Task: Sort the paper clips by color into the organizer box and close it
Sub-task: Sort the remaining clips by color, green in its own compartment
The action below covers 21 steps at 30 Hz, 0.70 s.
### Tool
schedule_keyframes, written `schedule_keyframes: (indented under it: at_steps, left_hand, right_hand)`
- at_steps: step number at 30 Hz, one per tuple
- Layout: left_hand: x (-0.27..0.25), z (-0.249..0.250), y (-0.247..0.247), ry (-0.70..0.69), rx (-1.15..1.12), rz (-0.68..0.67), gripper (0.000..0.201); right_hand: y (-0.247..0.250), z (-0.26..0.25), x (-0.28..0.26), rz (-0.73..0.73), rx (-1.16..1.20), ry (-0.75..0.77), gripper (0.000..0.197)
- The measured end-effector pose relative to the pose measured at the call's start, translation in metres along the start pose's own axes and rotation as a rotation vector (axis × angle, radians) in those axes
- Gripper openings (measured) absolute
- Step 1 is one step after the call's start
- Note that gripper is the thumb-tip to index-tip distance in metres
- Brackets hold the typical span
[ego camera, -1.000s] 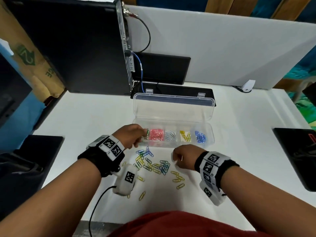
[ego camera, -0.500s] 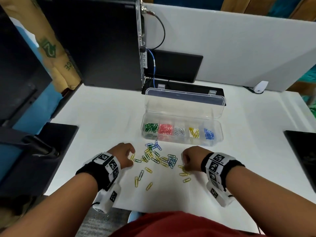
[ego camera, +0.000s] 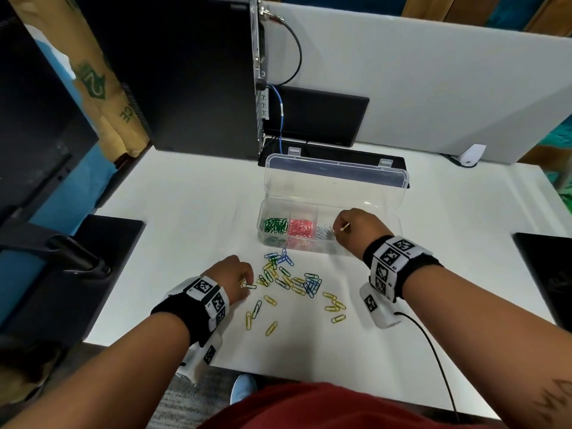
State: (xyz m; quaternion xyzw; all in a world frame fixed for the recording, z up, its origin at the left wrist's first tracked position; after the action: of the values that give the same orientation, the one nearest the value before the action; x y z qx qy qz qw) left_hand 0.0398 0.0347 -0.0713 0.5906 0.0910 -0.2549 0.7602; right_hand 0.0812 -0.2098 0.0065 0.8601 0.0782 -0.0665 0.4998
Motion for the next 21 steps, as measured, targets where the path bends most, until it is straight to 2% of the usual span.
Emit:
schedule_keyframes:
  at_steps: [3, 4, 6, 9, 12, 14, 17, 21]
  left_hand:
    - [-0.001, 0.0, -0.001, 0.005, 0.003, -0.006, 0.026]
    - [-0.001, -0.001, -0.001, 0.004, -0.006, 0.0, 0.028]
    - [-0.004, -0.002, -0.003, 0.0, -0.037, 0.016, 0.033]
    - [-0.008, -0.004, -0.004, 0.01, -0.108, 0.039, 0.041]
    - [-0.01, -0.01, -0.003, 0.023, -0.15, 0.066, 0.039]
    - [-0.011, -0.012, -0.001, 0.033, -0.132, 0.08, 0.034]
    - [-0.015, -0.009, -0.001, 0.009, -0.06, 0.048, 0.033]
    - [-0.028, -0.005, -0.011, -0.028, -0.06, -0.052, 0.032]
  right_hand:
    - [-0.005, 0.0, -0.016, 0.039, 0.047, 0.101, 0.012]
    - [-0.01, 0.0, -0.022, 0.001, 0.028, 0.137, 0.012]
    - [-0.027, 0.004, -0.036, -0.181, -0.067, 0.176, 0.017]
    - [-0.055, 0.021, -0.055, -0.445, -0.225, 0.14, 0.038]
    - [-0.07, 0.035, -0.063, -0.481, -0.257, 0.116, 0.062]
    - [-0.075, 0.035, -0.067, -0.477, -0.247, 0.157, 0.07]
    - [-0.079, 0.031, -0.073, -0.494, -0.251, 0.242, 0.066]
    - [-0.081, 0.029, -0.078, -0.499, -0.222, 0.304, 0.045]
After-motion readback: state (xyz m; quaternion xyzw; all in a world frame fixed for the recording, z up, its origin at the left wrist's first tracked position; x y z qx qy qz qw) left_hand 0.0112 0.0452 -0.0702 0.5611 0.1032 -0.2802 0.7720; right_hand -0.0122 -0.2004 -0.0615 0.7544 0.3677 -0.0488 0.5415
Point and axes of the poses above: each hand's wrist, its own x-axis towards the middle knuckle, its own y-axis out of the back of the hand, z = x × y, the point moved 5 cm from there along x, towards the middle knuckle, and after that the axes turned 4 degrees about x, right-handed, at the moved point
